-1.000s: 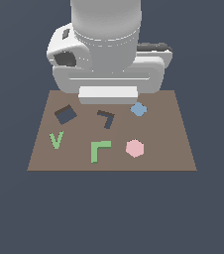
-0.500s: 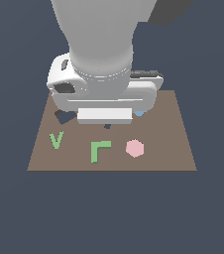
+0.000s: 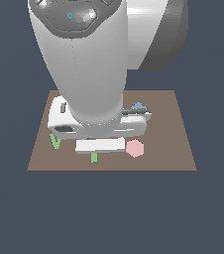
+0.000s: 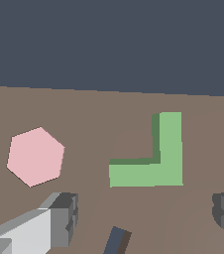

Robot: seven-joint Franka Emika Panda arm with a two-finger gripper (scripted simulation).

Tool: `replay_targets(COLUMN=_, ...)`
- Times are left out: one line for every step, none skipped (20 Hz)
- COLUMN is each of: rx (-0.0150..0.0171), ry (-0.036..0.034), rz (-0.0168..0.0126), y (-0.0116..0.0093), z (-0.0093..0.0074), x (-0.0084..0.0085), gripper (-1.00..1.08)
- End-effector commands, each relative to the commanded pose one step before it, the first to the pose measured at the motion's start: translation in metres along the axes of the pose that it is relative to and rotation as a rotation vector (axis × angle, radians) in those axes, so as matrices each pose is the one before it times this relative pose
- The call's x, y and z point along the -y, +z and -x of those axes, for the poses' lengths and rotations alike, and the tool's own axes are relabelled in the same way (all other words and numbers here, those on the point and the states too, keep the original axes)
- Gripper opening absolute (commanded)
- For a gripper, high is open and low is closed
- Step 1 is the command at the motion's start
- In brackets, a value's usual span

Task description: Insert a designated object into the corresponding slot on a board.

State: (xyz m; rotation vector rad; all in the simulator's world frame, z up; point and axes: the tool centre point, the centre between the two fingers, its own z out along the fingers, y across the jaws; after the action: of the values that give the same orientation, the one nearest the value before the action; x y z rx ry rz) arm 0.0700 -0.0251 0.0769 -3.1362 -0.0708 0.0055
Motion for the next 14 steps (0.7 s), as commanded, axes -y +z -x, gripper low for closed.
replay_targets(rx=-0.00188, ry=-0.00905, rz=0.00166, y=0.00923, z=-0.00925, x=-0.00261, gripper=1.0)
replay_targets(rx=-0.00024, ry=-0.00271, rz=0.0005, y=0.00297, z=-0.00284, x=-0.00083, gripper=1.0)
replay_targets(rx=-0.00021, ry=-0.00244, rz=0.00045, y=0.00266, z=-0.00257, x=-0.00074, gripper=1.0)
replay_targets(rx=-0.00019, ry=-0.00214, rz=0.0004, y=0.00236, z=-0.00231, x=-0.00068, gripper=1.0)
replay_targets(rx=-0.00017, ry=-0.00191, rz=0.00035, y=0.00207, z=-0.00206, x=-0.00058, gripper=1.0)
replay_targets(rx=-0.00015, ry=-0.00166, rz=0.00031, y=0.00179, z=-0.00181, x=-0.00051, gripper=1.0)
replay_targets(rx=-0.00012, ry=-0.00135, rz=0.00025, y=0.00153, z=-0.00157, x=-0.00049, gripper=1.0)
replay_targets(rx=-0.00012, ry=-0.00135, rz=0.00025, y=0.00125, z=-0.00136, x=-0.00025, gripper=1.0)
replay_targets(rx=-0.00009, ry=-0.00096, rz=0.00017, y=0.00102, z=-0.00113, x=-0.00031, gripper=1.0)
replay_targets(rx=-0.00006, ry=-0.00068, rz=0.00012, y=0.0008, z=-0.00091, x=-0.0003, gripper=1.0)
replay_targets(rx=-0.00006, ry=-0.00068, rz=0.00012, y=0.00057, z=-0.00071, x=-0.0001, gripper=1.0)
replay_targets(rx=0.0, ry=0.0, rz=0.0, y=0.00042, z=-0.00047, x=-0.0004, gripper=1.0)
replay_targets(rx=-0.00006, ry=-0.00068, rz=0.00012, y=0.00018, z=-0.00033, x=0.00026, gripper=1.0)
replay_targets(rx=0.0, ry=0.0, rz=0.0, y=0.00008, z=-0.00009, x=-0.00007, gripper=1.0)
